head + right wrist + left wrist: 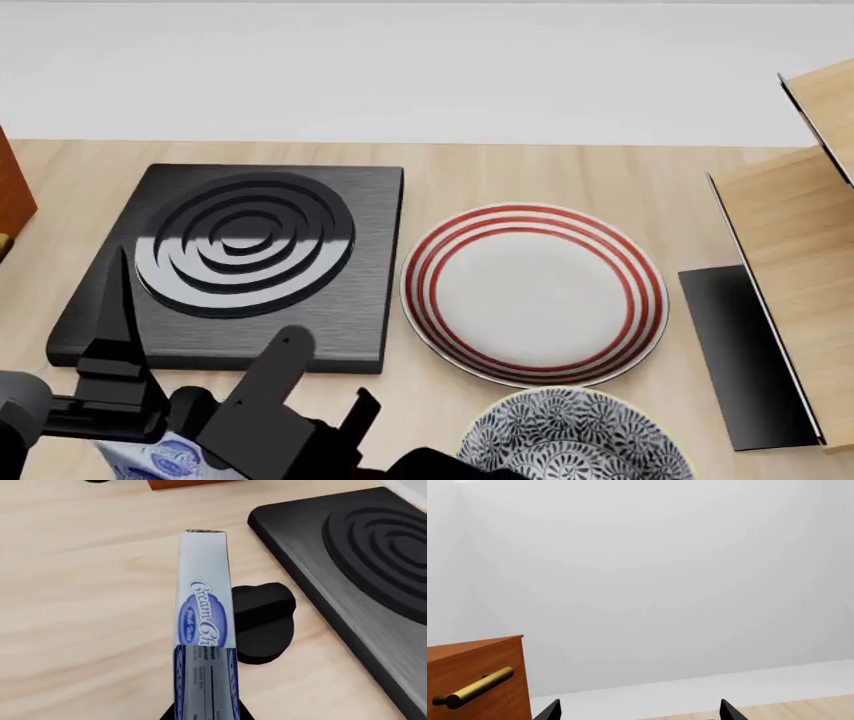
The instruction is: Pick up the cream cheese and put it in the bowl.
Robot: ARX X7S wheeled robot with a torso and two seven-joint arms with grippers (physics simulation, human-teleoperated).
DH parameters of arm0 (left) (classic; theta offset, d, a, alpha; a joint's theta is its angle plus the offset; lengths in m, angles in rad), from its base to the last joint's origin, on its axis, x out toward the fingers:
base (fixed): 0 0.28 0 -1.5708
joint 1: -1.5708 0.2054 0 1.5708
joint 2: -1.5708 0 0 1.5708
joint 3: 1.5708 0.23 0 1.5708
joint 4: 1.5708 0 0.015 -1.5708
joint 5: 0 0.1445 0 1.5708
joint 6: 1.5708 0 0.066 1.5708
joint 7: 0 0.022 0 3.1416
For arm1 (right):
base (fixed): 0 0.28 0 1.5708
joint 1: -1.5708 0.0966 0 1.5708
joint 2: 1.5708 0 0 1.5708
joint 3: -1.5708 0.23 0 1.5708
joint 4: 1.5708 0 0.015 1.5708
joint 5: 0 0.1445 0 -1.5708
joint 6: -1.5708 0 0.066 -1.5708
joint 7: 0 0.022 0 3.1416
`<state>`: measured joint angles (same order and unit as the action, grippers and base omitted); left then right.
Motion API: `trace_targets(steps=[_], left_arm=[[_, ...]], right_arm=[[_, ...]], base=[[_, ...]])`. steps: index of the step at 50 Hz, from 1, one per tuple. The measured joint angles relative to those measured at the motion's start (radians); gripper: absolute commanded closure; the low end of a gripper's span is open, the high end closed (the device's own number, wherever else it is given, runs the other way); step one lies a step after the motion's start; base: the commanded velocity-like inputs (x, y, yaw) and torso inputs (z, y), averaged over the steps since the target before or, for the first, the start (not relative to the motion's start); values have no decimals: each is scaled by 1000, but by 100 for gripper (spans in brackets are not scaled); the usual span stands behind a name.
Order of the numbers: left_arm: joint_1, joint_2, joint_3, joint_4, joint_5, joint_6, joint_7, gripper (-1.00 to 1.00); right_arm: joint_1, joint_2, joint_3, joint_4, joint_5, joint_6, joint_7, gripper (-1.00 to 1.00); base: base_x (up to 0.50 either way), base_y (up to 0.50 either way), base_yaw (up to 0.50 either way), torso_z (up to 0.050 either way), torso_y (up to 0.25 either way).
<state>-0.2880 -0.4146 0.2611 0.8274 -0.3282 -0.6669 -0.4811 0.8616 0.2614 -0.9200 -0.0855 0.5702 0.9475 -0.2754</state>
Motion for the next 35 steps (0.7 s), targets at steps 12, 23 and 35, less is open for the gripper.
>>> trace_targets(steps=[12, 23, 35], left_arm=[[2, -4, 0, 2, -3, 1, -4, -100], [2, -6, 1, 2, -5, 2, -7, -100], [2, -9, 3, 2, -6, 5, -10, -100]], right_arm=[[8, 6, 12, 8, 5, -1, 5, 100], [15, 14, 27, 8, 13, 2, 11, 100], [24, 25, 47, 1, 24, 6, 20, 100]], base=[[0, 0, 0, 0, 1], [0, 0, 0, 0, 0], [0, 0, 0, 0, 1]])
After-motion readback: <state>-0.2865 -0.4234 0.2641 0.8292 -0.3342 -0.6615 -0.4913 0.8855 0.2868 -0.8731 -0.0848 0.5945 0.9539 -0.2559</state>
